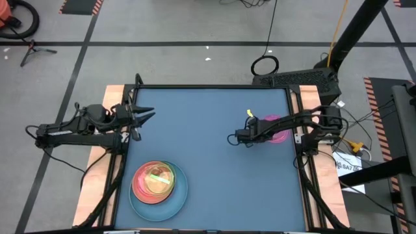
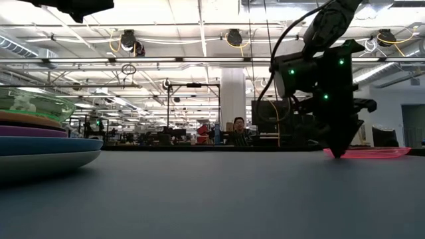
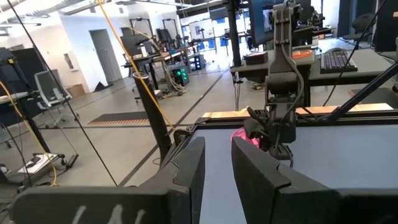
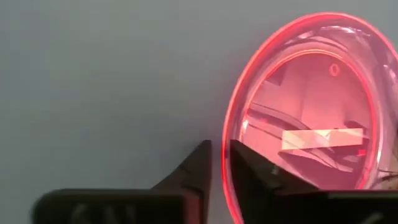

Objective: Stack plastic plates
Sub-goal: Stack the pink plate on top of the green plate

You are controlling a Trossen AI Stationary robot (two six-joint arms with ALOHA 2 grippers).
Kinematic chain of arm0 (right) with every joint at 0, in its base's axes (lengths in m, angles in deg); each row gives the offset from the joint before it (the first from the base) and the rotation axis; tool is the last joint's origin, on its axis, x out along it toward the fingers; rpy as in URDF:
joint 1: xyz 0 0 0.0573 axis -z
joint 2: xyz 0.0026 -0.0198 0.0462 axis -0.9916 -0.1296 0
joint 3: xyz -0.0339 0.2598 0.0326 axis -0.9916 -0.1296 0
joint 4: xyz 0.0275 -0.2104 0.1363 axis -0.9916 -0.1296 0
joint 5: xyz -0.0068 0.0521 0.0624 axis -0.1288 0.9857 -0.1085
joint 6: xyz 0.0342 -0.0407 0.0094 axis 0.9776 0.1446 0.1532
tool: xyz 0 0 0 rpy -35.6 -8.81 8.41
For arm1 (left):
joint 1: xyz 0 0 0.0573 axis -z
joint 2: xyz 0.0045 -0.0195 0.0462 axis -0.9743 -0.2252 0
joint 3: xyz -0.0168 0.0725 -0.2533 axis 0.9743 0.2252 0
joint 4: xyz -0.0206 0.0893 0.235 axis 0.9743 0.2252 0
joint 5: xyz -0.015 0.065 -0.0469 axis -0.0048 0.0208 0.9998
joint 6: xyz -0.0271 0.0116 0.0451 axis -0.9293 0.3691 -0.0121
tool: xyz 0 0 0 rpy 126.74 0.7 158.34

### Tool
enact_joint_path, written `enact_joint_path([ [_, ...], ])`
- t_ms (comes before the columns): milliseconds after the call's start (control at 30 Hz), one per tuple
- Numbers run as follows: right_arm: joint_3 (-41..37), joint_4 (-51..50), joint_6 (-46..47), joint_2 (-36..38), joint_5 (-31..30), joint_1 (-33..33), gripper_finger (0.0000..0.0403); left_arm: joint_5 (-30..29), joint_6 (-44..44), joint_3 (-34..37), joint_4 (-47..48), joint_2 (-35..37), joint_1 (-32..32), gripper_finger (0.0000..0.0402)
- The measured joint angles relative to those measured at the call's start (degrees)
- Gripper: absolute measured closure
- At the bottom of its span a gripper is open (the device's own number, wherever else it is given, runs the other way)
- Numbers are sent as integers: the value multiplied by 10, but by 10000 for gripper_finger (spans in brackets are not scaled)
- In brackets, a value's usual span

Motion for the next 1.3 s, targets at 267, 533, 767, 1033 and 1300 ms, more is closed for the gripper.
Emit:
enact_joint_path([
  [267,32,-12,-46,23,-41,-6,393,0,3,0,-1,0,0,314],
  [533,148,49,-190,24,-82,-44,398,0,1,0,-3,0,0,314],
  [767,197,286,-413,23,-6,-92,400,0,0,0,-3,0,0,314],
  [1033,214,510,-646,-37,71,-153,401,0,0,0,-4,0,0,314],
  [1300,396,436,-786,-173,71,-187,402,0,0,0,-4,0,0,314],
])
